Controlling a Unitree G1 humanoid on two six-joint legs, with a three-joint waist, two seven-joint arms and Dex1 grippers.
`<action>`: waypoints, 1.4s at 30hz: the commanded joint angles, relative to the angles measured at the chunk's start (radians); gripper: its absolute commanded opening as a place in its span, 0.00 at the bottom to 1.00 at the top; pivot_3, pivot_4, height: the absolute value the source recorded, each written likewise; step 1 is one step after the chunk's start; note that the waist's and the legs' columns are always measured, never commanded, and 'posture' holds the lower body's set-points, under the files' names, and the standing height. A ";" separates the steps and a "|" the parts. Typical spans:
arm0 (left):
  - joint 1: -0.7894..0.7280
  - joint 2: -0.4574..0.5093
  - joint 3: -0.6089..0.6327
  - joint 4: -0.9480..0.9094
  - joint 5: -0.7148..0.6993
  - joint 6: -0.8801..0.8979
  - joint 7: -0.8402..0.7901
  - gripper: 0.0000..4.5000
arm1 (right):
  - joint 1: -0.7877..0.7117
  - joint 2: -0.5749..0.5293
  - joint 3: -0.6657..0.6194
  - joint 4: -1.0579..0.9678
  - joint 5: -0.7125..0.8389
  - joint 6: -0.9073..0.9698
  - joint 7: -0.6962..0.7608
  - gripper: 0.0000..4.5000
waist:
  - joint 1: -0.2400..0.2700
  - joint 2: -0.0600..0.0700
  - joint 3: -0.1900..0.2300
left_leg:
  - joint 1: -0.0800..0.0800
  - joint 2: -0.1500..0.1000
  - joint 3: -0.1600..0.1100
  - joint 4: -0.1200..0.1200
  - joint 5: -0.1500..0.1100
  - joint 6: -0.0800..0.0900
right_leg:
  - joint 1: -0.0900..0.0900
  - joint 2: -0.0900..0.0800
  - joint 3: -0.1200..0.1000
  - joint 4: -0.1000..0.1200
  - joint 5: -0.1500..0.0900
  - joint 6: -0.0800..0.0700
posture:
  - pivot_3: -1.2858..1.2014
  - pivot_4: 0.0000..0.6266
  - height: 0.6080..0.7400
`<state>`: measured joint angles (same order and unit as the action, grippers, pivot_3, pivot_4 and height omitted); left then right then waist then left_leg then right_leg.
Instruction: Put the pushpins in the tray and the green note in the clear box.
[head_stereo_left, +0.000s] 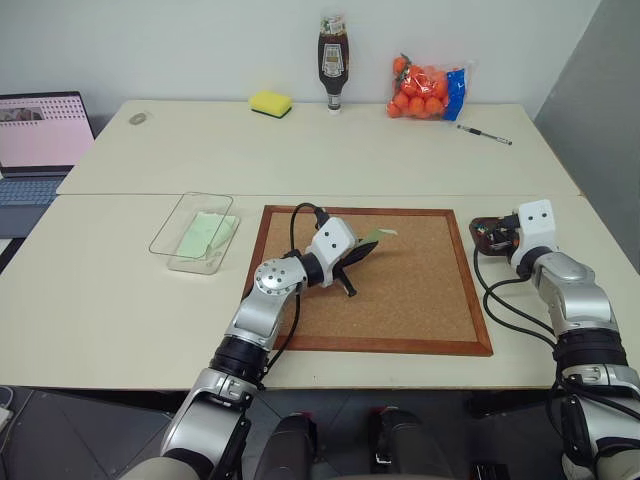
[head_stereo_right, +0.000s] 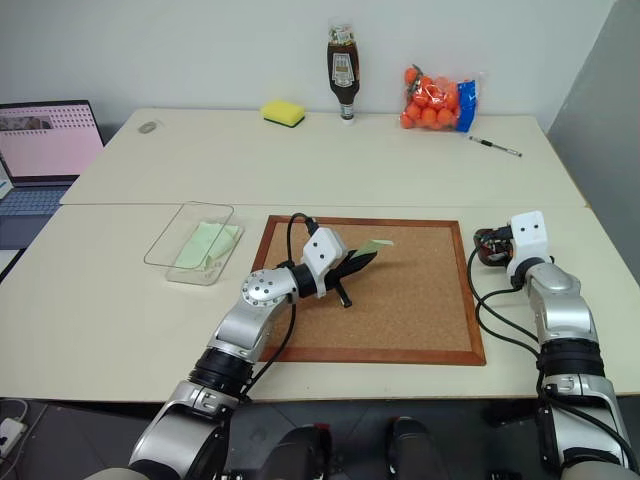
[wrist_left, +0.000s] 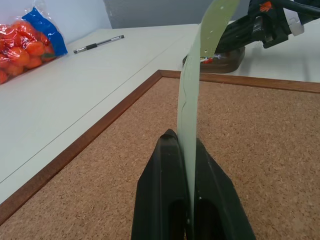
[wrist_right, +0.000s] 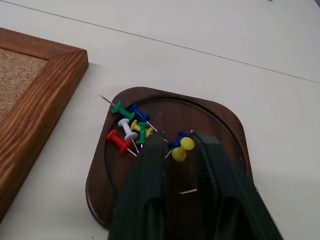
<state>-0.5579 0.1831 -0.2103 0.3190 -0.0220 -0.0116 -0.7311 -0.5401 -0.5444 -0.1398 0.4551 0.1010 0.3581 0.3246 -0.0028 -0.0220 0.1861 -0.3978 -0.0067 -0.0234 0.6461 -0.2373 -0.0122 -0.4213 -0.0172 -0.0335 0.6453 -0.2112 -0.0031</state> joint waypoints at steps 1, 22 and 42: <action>-0.013 -0.006 0.003 -0.031 -0.008 -0.016 0.013 0.00 | -0.010 -0.007 -0.046 -0.076 0.021 0.008 -0.013 0.40 | 0.000 0.000 0.000 | 0.000 0.000 0.000 0.000 0.000 0.000 | 0.000 0.000 0.000 0.000 0.000 0.000 | 0.52 0.24 1.00; -0.047 -0.050 0.135 -0.109 -0.025 0.131 0.266 0.00 | 0.179 -0.007 -0.037 -0.569 0.122 0.117 0.109 0.51 | 0.000 0.000 0.000 | 0.000 0.000 -0.001 0.000 0.000 0.000 | 0.000 0.000 0.000 0.000 0.000 0.000 | 0.52 0.24 1.00; 0.164 0.028 0.489 -0.659 0.044 0.772 0.734 0.00 | -0.167 0.085 0.379 -0.664 0.240 0.242 0.458 0.51 | 0.004 -0.002 0.001 | 0.001 0.001 -0.005 0.001 0.000 0.000 | 0.001 -0.001 -0.002 0.000 0.000 0.000 | 0.52 0.24 1.00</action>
<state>-0.3817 0.2280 0.2334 -0.2879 0.0152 0.6984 -0.0588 -0.6555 -0.4678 0.2170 -0.2331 0.3606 0.6235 0.7490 0.0017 -0.0242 0.1873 -0.3974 -0.0064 -0.0287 0.6469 -0.2372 -0.0126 -0.4201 -0.0186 -0.0350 0.6454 -0.2111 -0.0033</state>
